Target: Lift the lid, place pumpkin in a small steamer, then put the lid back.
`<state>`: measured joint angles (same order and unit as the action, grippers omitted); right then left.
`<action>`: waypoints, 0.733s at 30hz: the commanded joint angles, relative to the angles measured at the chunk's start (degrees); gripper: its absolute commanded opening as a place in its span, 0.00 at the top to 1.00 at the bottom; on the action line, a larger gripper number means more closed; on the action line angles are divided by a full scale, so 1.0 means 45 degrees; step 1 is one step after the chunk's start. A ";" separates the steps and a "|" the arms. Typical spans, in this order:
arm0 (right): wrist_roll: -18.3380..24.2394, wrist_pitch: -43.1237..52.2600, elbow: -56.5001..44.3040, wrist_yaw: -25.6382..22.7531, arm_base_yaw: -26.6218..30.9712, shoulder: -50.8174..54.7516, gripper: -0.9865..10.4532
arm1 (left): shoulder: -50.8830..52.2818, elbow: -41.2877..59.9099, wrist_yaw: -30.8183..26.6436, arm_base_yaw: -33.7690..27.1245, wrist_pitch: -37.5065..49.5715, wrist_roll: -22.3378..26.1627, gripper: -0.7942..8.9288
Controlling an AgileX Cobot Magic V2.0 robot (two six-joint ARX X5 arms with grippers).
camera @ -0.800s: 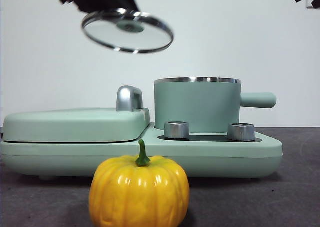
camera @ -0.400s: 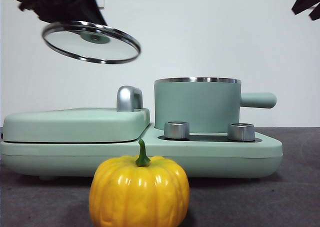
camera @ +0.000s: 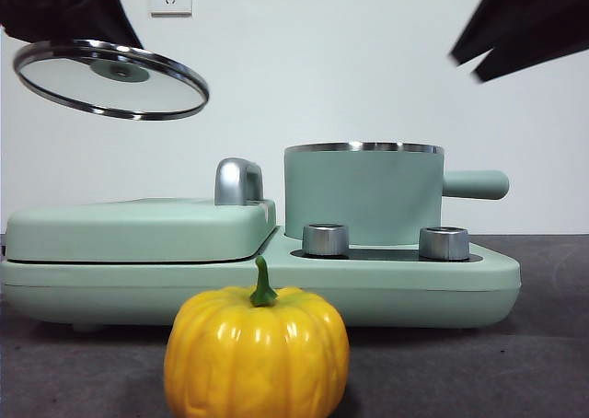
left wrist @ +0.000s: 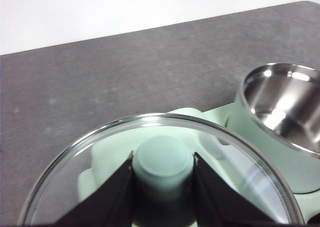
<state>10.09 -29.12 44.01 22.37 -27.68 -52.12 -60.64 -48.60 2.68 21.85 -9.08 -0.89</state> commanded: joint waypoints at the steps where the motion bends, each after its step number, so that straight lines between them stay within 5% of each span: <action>1: 0.0578 0.0083 0.0223 -0.0364 -0.1195 -0.0777 0.63 | 0.0257 -0.0180 -0.0010 -0.0102 0.0389 -0.0053 0.90; 8: 0.1821 0.0121 0.0223 -0.1462 -0.3706 -0.2603 0.59 | 0.0520 -0.0185 -0.0015 -0.0335 0.0092 -0.0058 0.90; 22: 0.1914 0.2550 0.0223 -0.1729 -0.6067 -0.5421 0.56 | 0.0520 -0.0185 -0.0044 -0.0355 -0.0010 0.0039 0.90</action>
<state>18.31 -18.24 44.01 14.41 -54.08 -75.26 -58.43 -48.58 2.70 20.12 -10.92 -0.89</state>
